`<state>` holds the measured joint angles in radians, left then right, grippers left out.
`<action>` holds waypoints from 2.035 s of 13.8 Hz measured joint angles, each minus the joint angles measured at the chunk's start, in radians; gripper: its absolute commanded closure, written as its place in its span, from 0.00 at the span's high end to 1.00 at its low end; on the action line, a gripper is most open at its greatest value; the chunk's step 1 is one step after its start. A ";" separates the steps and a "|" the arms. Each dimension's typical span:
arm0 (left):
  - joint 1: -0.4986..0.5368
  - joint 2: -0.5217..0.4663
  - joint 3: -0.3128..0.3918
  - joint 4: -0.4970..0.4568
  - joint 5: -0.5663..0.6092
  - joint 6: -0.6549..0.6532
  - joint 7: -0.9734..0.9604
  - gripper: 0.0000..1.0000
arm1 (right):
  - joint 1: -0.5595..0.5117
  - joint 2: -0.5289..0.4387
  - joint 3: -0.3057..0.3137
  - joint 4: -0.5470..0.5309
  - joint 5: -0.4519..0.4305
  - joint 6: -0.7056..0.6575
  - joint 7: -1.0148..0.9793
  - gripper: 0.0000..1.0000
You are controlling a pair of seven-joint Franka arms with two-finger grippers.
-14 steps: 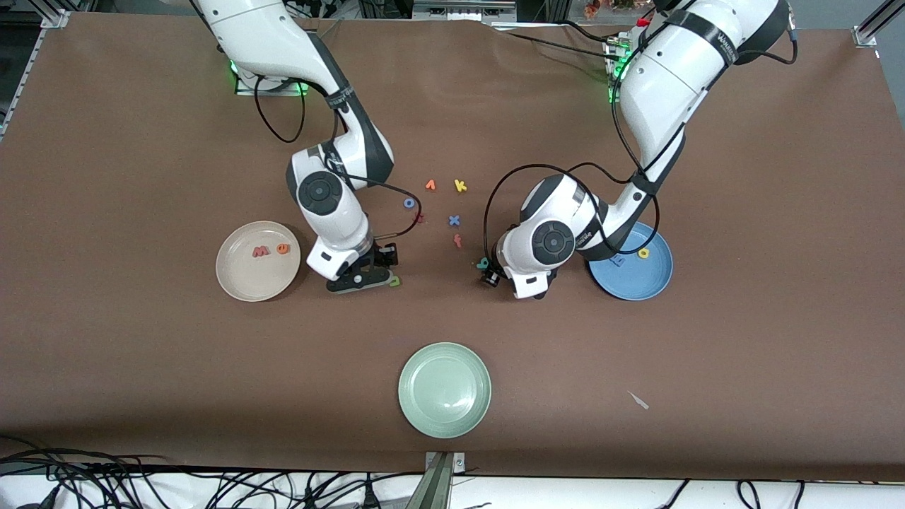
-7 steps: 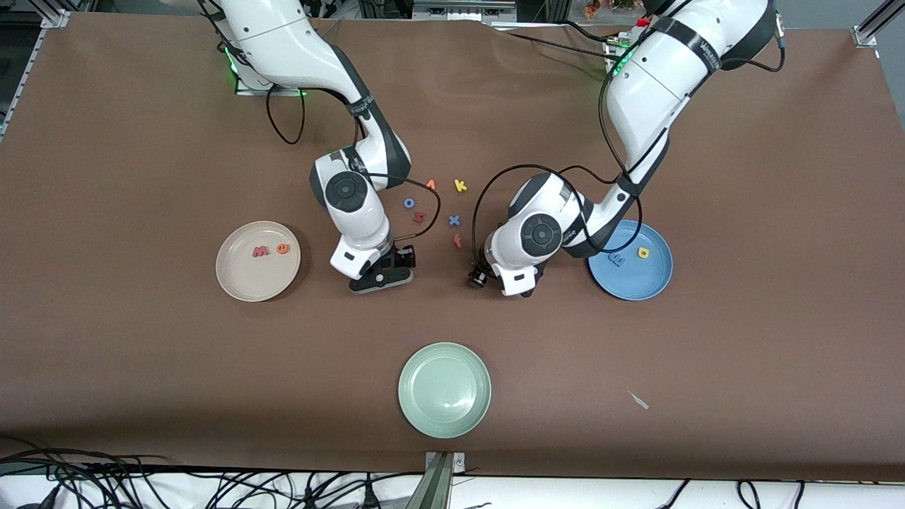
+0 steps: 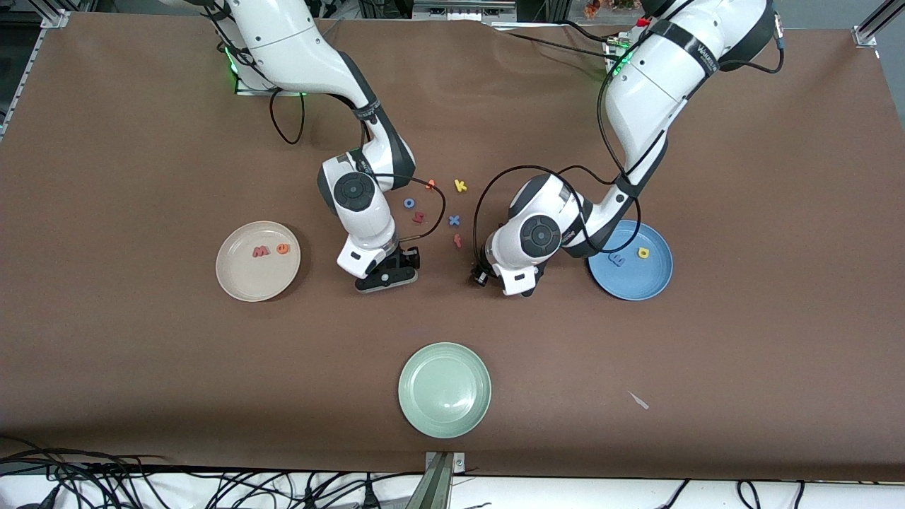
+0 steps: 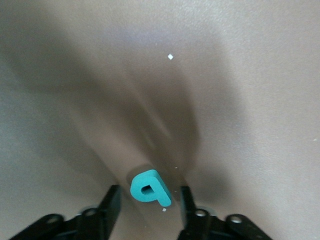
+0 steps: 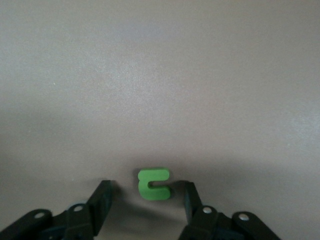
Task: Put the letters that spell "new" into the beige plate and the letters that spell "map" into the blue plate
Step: 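Carry the green c over the white plate with the right gripper, then release the green c on the white plate while the left gripper places teal letter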
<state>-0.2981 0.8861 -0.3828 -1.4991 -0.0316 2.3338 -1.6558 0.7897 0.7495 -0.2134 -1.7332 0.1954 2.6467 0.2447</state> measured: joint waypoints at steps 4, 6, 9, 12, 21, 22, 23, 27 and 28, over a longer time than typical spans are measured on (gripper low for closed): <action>0.004 -0.002 0.001 0.001 0.000 -0.002 0.000 0.16 | -0.001 -0.001 -0.007 0.000 0.000 0.002 0.005 0.31; 0.012 -0.008 0.005 0.007 0.000 -0.040 0.001 0.16 | -0.001 -0.002 -0.007 0.000 0.000 0.005 0.006 0.25; 0.035 -0.037 0.010 0.014 0.047 -0.113 0.006 0.16 | -0.004 -0.004 -0.009 0.001 0.001 0.007 0.006 0.25; 0.040 -0.049 0.010 0.014 0.052 -0.126 0.012 0.32 | -0.015 -0.007 -0.015 0.004 0.001 -0.014 -0.005 0.25; 0.018 -0.041 0.009 -0.003 0.052 -0.084 0.016 0.49 | -0.191 -0.174 -0.108 -0.040 0.004 -0.371 -0.384 0.26; 0.017 -0.037 0.009 -0.006 0.060 -0.076 0.016 0.49 | -0.193 -0.191 -0.140 -0.079 0.004 -0.370 -0.412 0.26; 0.017 -0.033 0.009 -0.010 0.084 -0.072 0.016 0.49 | -0.194 -0.205 -0.167 -0.117 0.004 -0.368 -0.431 0.26; 0.017 -0.024 0.008 -0.014 0.132 -0.062 0.017 0.24 | -0.194 -0.260 -0.237 -0.249 0.004 -0.330 -0.528 0.29; 0.016 -0.024 0.007 -0.014 0.135 -0.059 0.017 0.18 | -0.195 -0.272 -0.257 -0.275 0.004 -0.303 -0.576 0.30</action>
<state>-0.2817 0.8621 -0.3753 -1.5126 0.1033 2.2753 -1.6390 0.5952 0.4778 -0.4703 -2.0083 0.1992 2.3442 -0.3317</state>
